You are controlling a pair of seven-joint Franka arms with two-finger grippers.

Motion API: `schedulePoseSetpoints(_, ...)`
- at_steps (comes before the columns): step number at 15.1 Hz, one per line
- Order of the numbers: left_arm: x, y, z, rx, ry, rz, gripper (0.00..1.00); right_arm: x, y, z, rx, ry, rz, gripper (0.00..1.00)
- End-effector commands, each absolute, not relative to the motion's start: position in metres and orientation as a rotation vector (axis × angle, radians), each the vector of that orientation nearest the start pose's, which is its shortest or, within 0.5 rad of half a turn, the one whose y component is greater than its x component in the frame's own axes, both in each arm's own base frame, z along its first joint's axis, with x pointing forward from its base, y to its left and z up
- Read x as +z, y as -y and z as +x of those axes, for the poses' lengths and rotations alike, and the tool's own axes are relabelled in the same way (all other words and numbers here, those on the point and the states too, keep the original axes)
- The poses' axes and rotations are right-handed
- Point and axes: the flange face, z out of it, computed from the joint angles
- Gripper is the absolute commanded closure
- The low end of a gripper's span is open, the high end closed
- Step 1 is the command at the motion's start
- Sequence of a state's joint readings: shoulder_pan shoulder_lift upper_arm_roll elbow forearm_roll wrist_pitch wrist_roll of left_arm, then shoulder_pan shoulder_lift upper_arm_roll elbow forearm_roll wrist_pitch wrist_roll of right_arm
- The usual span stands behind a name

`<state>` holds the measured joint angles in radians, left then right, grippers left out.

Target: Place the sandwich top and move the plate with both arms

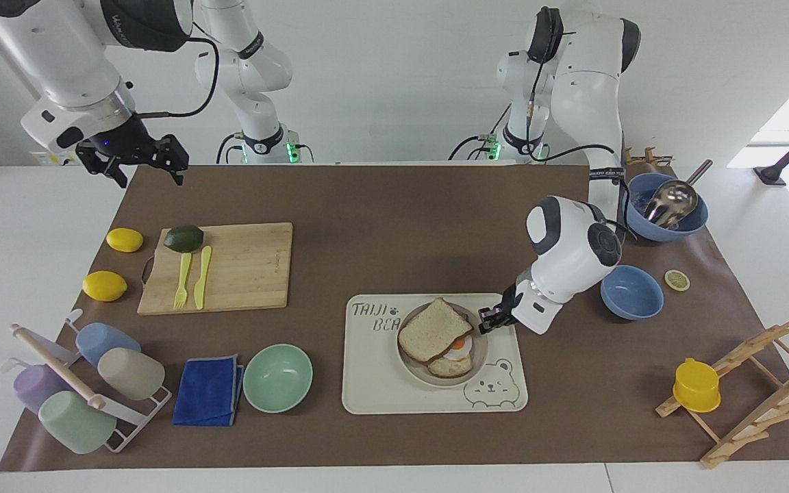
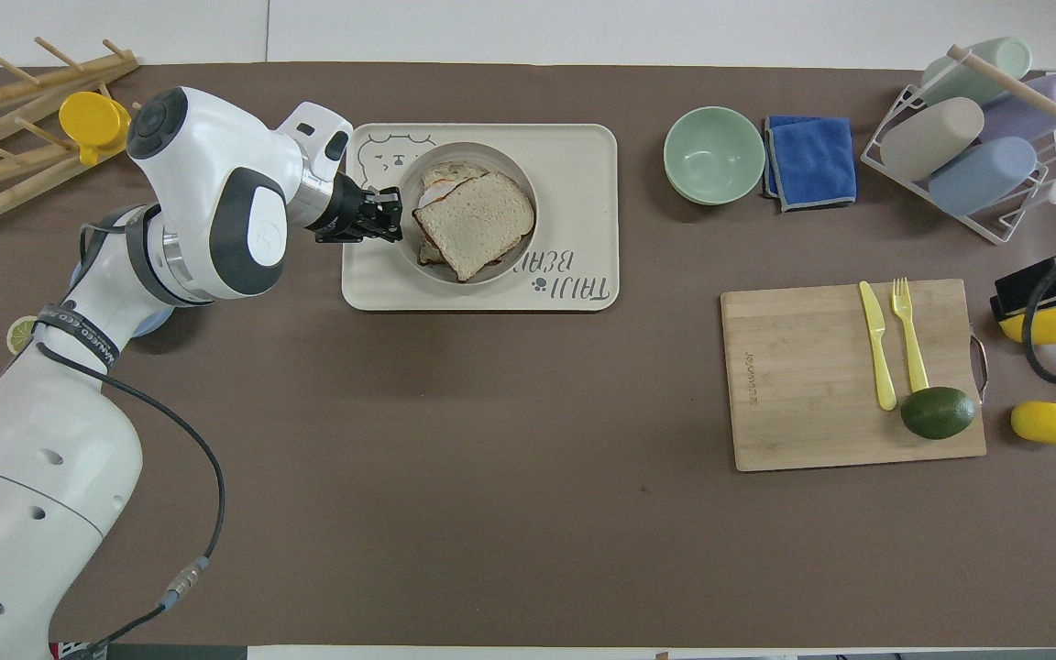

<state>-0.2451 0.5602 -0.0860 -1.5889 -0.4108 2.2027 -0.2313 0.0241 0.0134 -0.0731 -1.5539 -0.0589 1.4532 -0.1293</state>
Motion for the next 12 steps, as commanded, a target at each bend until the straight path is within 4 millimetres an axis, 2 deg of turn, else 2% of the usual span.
schedulePoseSetpoints(1,0.322,0.232,0.659,0.046,0.204,-3.504,0.77,0.616,0.032,0.539,0.195,0.134,-3.164,0.0)
schedulePoseSetpoints(2,0.322,0.232,0.659,0.047,0.193,-3.503,0.25,0.616,0.032,0.539,0.195,0.137,-3.164,0.0)
schedulePoseSetpoints(3,0.323,0.23,0.66,0.052,0.193,-3.502,0.0,0.616,0.032,0.539,0.195,0.134,-3.164,0.0)
schedulePoseSetpoints(5,0.332,0.221,0.665,0.057,0.161,-3.494,0.0,0.616,0.033,0.539,0.195,0.132,-3.164,0.0)
schedulePoseSetpoints(7,0.353,0.196,0.676,-0.004,0.221,-3.497,0.0,0.616,0.032,0.539,0.195,0.137,-3.164,0.0)
schedulePoseSetpoints(9,0.39,0.17,0.675,-0.057,0.239,-3.475,0.0,0.616,0.032,0.539,0.195,0.134,-3.164,0.0)
schedulePoseSetpoints(12,0.455,0.136,0.66,-0.08,0.218,-3.414,0.0,0.616,0.033,0.539,0.195,0.134,-3.164,0.0)
